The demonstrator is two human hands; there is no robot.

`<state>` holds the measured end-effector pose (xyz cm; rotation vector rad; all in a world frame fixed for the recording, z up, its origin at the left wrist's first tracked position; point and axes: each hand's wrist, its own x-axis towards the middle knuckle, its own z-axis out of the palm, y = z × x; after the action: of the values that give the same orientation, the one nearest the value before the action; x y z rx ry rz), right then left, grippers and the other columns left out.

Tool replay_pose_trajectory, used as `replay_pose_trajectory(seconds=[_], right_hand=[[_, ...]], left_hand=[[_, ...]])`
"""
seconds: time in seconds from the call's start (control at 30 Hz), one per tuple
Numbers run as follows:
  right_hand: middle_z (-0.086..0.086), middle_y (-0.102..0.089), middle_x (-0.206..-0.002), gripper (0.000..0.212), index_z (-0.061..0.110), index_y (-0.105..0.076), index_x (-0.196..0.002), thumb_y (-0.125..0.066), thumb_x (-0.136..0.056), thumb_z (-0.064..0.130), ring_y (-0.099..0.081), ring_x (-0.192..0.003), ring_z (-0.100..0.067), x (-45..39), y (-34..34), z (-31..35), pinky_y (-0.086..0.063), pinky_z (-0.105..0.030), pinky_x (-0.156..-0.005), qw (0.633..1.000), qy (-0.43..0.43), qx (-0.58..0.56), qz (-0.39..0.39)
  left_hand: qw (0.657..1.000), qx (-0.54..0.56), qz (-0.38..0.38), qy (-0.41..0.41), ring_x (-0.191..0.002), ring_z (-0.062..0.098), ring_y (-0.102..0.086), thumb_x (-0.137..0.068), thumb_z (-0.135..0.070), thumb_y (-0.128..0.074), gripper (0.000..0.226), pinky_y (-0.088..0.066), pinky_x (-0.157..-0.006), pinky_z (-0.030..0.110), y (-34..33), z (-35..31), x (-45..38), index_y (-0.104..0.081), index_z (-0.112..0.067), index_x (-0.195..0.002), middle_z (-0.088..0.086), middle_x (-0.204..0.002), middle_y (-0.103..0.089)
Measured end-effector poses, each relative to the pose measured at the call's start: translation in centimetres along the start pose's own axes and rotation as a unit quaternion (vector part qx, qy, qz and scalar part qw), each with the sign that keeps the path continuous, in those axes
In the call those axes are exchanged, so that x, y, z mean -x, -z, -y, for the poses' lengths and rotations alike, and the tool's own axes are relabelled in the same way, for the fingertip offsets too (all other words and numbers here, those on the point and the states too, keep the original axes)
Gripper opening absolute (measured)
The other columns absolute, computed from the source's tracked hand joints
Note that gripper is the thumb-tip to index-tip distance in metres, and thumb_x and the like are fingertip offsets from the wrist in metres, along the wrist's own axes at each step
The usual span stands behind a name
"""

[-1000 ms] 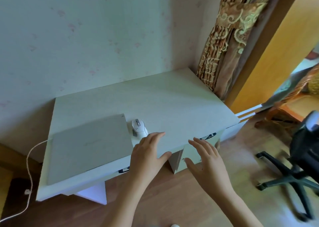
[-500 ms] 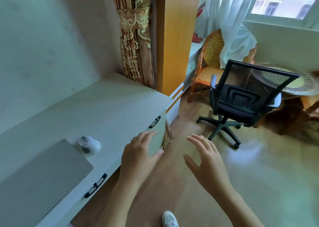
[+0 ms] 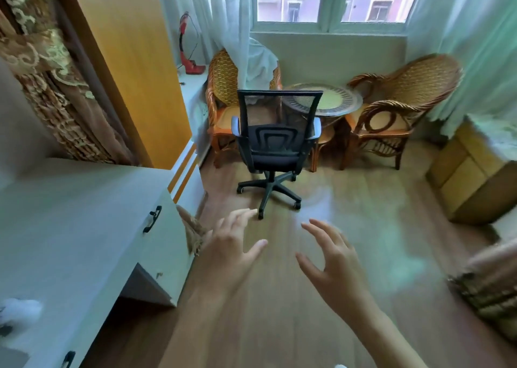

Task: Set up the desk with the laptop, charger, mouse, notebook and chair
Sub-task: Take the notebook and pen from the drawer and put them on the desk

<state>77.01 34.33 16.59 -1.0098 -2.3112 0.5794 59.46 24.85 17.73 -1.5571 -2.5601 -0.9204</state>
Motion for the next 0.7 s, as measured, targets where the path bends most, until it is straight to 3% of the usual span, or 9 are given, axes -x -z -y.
replay_pose_trajectory(seconds=[0.37, 0.7], right_hand=[[0.004, -0.052, -0.133, 0.052, 0.023, -0.053, -0.128, -0.057, -0.079, 0.039, -0.041, -0.130, -0.017, -0.6, 12.6, -18.3, -0.038, -0.044, -0.104, 0.994, -0.091, 0.048, -0.039], [0.006, -0.051, -0.135, 0.052, 0.026, -0.052, -0.129, -0.056, -0.079, 0.042, -0.040, -0.131, -0.015, -3.0, 18.5, -26.8, -0.036, -0.042, -0.106, 0.988, -0.136, 0.045, -0.061]], left_hand=[[0.995, 0.049, 0.048, -0.072, -0.124, 0.010, -0.047, -0.081, -0.041, -0.069, 0.058, -0.037, -0.095, 0.029, -14.0, -18.0, -6.1, -0.049, -0.031, -0.134, -0.014, -0.136, -0.050], [0.988, 0.055, 0.088, -0.115, -0.126, 0.011, -0.047, -0.081, -0.040, -0.070, 0.057, -0.036, -0.095, 0.028, -20.7, -26.6, -11.1, -0.051, -0.027, -0.133, -0.012, -0.135, -0.052]])
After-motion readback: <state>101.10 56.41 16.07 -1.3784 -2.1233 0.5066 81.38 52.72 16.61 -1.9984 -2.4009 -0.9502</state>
